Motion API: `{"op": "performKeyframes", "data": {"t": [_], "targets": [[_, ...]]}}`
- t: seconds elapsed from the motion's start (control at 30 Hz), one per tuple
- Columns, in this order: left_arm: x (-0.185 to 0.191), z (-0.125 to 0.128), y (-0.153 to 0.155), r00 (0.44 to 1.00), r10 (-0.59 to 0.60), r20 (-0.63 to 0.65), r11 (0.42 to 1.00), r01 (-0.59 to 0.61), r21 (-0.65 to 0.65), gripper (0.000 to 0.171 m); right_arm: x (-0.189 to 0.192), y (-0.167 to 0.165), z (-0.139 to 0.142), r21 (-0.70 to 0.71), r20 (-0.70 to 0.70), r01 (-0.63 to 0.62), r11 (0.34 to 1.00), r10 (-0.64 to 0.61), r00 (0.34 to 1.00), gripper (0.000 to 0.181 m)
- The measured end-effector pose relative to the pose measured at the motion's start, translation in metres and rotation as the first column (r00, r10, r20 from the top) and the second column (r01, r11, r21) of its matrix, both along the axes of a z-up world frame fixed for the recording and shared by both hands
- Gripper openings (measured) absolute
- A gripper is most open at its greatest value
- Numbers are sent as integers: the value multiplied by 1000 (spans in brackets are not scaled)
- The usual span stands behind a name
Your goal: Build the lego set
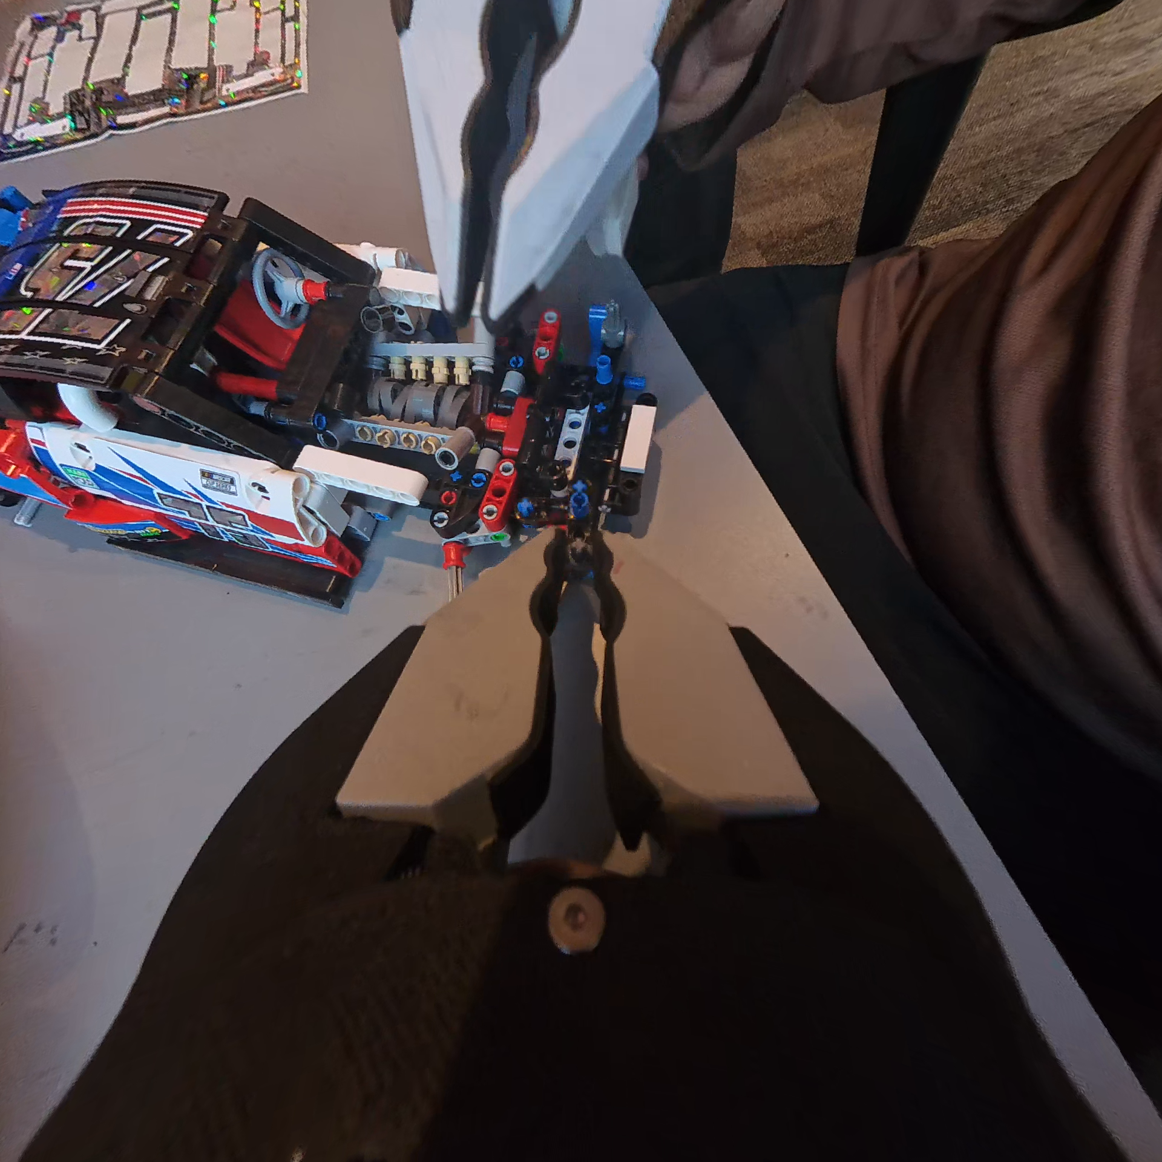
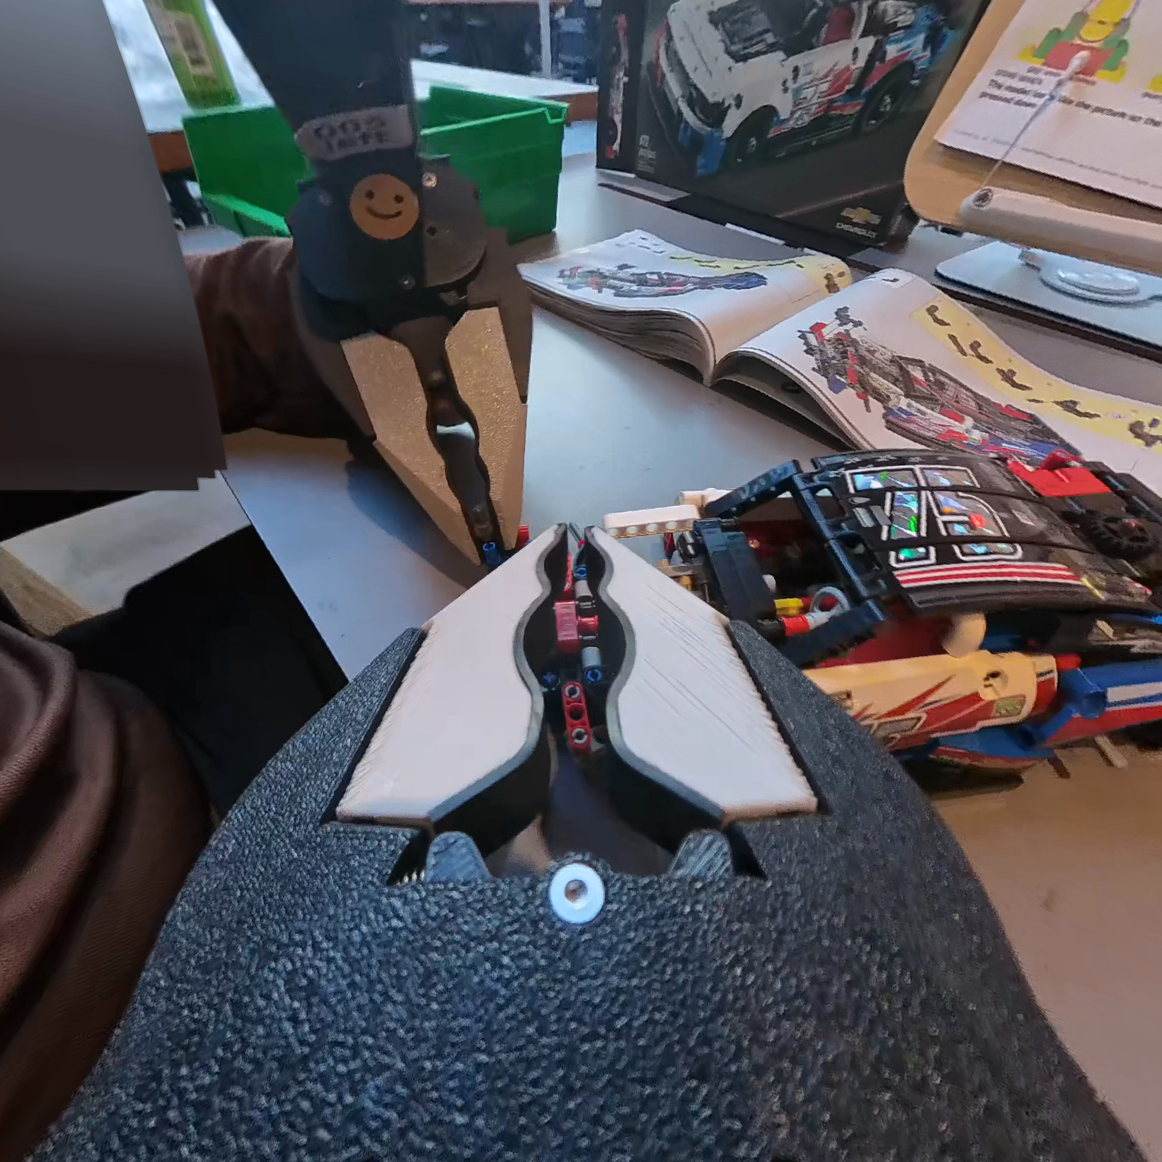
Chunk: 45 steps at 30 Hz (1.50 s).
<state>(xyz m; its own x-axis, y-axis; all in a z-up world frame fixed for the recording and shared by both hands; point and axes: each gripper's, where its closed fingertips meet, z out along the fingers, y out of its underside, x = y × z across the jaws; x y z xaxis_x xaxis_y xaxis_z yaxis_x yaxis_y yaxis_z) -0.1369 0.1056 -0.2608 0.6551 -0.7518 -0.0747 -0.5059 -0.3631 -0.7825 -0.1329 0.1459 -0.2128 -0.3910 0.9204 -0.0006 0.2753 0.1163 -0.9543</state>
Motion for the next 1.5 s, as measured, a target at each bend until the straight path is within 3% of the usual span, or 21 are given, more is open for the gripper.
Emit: {"op": "performKeyframes", "data": {"t": [0.2,0.37,1.0,1.2,1.5], "targets": [[-6,-3,-5,999,-19,-41,1000,19,8,4,4,8,0,-84,-2,8,996,-8,1000,3],[-2,1,-9,997,-64,-39,997,66,49,4,7,5,-2,-73,-5,-8,997,8,1000,3],[6,-5,3,995,-60,-84,992,69,110,4,7,-14,-12,-25,23,-71,997,72,997,3],[7,-7,6,995,-64,-75,994,70,83,4,-2,-14,-12,64,59,-50,997,46,997,3],[5,-8,5,996,-70,-58,996,73,51,5,-13,-25,-23,248,177,-193,949,152,972,13]]}}
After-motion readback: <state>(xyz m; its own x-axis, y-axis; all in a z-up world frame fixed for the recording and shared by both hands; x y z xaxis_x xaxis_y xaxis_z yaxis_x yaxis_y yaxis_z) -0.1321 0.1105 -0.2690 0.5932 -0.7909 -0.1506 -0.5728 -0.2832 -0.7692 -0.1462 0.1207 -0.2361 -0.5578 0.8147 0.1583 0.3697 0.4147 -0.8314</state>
